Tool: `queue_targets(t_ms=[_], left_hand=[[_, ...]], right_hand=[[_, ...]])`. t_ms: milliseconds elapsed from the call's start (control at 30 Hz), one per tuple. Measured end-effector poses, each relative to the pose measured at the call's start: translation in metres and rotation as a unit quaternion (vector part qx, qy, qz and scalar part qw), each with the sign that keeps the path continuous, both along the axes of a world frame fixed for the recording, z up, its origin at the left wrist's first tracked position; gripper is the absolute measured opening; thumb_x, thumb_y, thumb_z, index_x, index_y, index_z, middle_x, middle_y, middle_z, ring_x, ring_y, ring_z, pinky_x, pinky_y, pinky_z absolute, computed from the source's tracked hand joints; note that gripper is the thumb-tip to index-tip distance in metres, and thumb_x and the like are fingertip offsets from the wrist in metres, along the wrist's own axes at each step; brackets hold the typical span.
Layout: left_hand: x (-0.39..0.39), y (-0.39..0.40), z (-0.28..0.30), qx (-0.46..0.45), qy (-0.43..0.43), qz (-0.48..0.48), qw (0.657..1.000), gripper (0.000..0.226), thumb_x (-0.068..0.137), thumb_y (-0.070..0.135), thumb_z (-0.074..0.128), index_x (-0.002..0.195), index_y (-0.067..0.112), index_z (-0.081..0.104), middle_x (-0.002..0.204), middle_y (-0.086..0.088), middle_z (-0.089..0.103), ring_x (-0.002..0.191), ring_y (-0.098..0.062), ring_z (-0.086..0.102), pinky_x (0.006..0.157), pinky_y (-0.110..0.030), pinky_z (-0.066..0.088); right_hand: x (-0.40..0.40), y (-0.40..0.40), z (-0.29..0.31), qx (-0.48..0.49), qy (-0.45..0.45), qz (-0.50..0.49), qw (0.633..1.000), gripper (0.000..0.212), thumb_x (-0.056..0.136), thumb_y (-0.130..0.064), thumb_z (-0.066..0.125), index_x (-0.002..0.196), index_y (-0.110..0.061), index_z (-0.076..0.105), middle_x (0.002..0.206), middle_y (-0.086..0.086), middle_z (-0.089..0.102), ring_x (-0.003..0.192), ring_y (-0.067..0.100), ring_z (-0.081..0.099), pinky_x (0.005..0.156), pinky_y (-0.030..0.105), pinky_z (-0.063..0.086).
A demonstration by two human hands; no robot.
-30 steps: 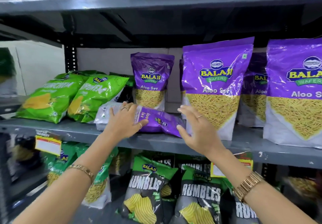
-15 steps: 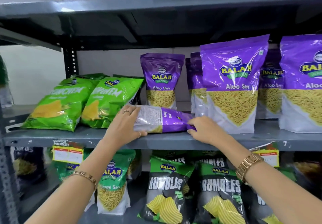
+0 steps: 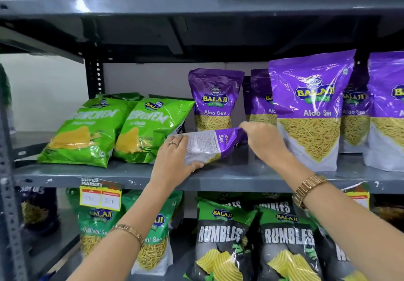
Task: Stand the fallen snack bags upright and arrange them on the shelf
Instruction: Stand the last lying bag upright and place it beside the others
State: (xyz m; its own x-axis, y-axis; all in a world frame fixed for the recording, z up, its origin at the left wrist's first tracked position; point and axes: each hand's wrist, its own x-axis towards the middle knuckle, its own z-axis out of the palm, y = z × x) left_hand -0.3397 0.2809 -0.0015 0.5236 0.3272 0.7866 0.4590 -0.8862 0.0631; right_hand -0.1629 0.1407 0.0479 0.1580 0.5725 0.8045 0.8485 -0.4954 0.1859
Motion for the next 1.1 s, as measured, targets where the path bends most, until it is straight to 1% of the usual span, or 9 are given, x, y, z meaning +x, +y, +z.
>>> queue_targets(t_ms=[133, 233, 267, 367, 533, 733, 833, 967, 1100], left_hand=[[0.004, -0.004, -0.001, -0.021, -0.062, 0.003, 0.998, 0.081, 0.069, 0.047, 0.072, 0.127, -0.003, 0.046, 0.131, -0.018, 0.053, 0.122, -0.031, 0.045, 0.106, -0.037, 0.031], [0.011, -0.008, -0.005, -0.036, -0.064, 0.024, 0.997, 0.084, 0.072, 0.047, 0.07, 0.133, -0.001, 0.037, 0.136, -0.015, 0.048, 0.125, -0.029, 0.043, 0.107, -0.036, 0.029], [0.014, -0.01, -0.007, -0.048, -0.066, 0.025, 0.996, 0.085, 0.073, 0.047, 0.069, 0.135, 0.001, 0.033, 0.139, -0.014, 0.046, 0.126, -0.028, 0.041, 0.107, -0.035, 0.029], [0.022, -0.018, -0.012, -0.098, -0.075, 0.01, 0.992, 0.085, 0.074, 0.043, 0.069, 0.137, 0.004, 0.028, 0.141, -0.013, 0.043, 0.124, -0.03, 0.043, 0.097, -0.033, 0.035], [0.048, -0.039, -0.017, -0.175, -0.093, 0.012, 0.98, 0.075, 0.07, 0.038, 0.073, 0.125, 0.004, 0.035, 0.13, -0.018, 0.051, 0.107, -0.035, 0.053, 0.083, -0.038, 0.043], [0.08, -0.055, -0.011, -0.248, -0.13, 0.024, 0.96, 0.062, 0.068, 0.036, 0.074, 0.105, 0.008, 0.032, 0.115, -0.017, 0.057, 0.103, -0.036, 0.048, 0.081, -0.041, 0.045], [0.085, -0.055, -0.012, -0.261, -0.141, 0.029, 0.955, 0.062, 0.067, 0.038, 0.074, 0.103, 0.009, 0.032, 0.112, -0.016, 0.058, 0.103, -0.035, 0.047, 0.083, -0.044, 0.046], [0.083, -0.056, -0.011, -0.286, -0.151, 0.021, 0.946, 0.069, 0.06, 0.046, 0.077, 0.097, 0.013, 0.03, 0.108, -0.013, 0.057, 0.106, -0.035, 0.048, 0.083, -0.044, 0.046], [0.082, -0.055, -0.009, -0.277, -0.137, 0.024, 0.951, 0.092, 0.057, 0.052, 0.078, 0.121, 0.009, 0.027, 0.129, -0.012, 0.045, 0.118, -0.034, 0.043, 0.092, -0.045, 0.042]], right_hand=[[-0.002, 0.002, 0.035, -0.003, -0.054, -0.003, 0.999, 0.031, 0.084, 0.0, 0.041, 0.108, -0.009, 0.059, 0.09, 0.014, 0.067, 0.082, 0.032, 0.064, 0.058, 0.033, 0.04], [-0.016, 0.001, 0.061, 0.006, -0.158, -0.059, 0.986, 0.02, 0.061, 0.001, 0.07, 0.076, -0.013, 0.07, 0.058, 0.004, 0.066, 0.054, 0.022, 0.062, 0.048, 0.022, 0.044], [-0.016, 0.002, 0.069, 0.033, -0.187, -0.057, 0.98, 0.021, 0.055, 0.002, 0.074, 0.069, -0.014, 0.07, 0.052, 0.003, 0.064, 0.05, 0.022, 0.061, 0.05, 0.02, 0.047], [-0.007, 0.013, 0.093, 0.028, -0.187, 0.001, 0.982, 0.027, 0.075, 0.01, 0.051, 0.089, -0.006, 0.068, 0.076, 0.014, 0.069, 0.078, 0.029, 0.064, 0.102, 0.034, 0.04], [-0.016, 0.025, 0.113, 0.086, -0.323, 0.054, 0.941, 0.023, 0.058, 0.015, 0.063, 0.062, -0.008, 0.069, 0.057, 0.008, 0.069, 0.07, 0.024, 0.07, 0.092, 0.048, 0.048], [-0.003, 0.039, 0.102, 0.154, -0.245, 0.207, 0.935, 0.019, 0.075, 0.012, 0.054, 0.083, 0.006, 0.07, 0.107, 0.027, 0.068, 0.103, 0.045, 0.062, 0.094, 0.057, 0.042], [0.013, 0.038, 0.09, 0.227, -0.065, 0.269, 0.934, 0.045, 0.081, 0.015, 0.043, 0.122, 0.001, 0.055, 0.14, 0.026, 0.041, 0.131, 0.041, 0.037, 0.11, 0.026, 0.024], [0.023, 0.043, 0.061, 0.345, 0.109, 0.318, 0.876, 0.054, 0.08, 0.012, 0.048, 0.131, -0.006, 0.041, 0.146, 0.024, 0.029, 0.135, 0.035, 0.03, 0.096, -0.009, 0.013], [0.026, 0.064, 0.036, 0.349, 0.224, 0.371, 0.831, 0.068, 0.082, 0.008, 0.05, 0.141, -0.011, 0.022, 0.149, 0.017, 0.023, 0.14, 0.028, 0.022, 0.114, 0.038, 0.028]])
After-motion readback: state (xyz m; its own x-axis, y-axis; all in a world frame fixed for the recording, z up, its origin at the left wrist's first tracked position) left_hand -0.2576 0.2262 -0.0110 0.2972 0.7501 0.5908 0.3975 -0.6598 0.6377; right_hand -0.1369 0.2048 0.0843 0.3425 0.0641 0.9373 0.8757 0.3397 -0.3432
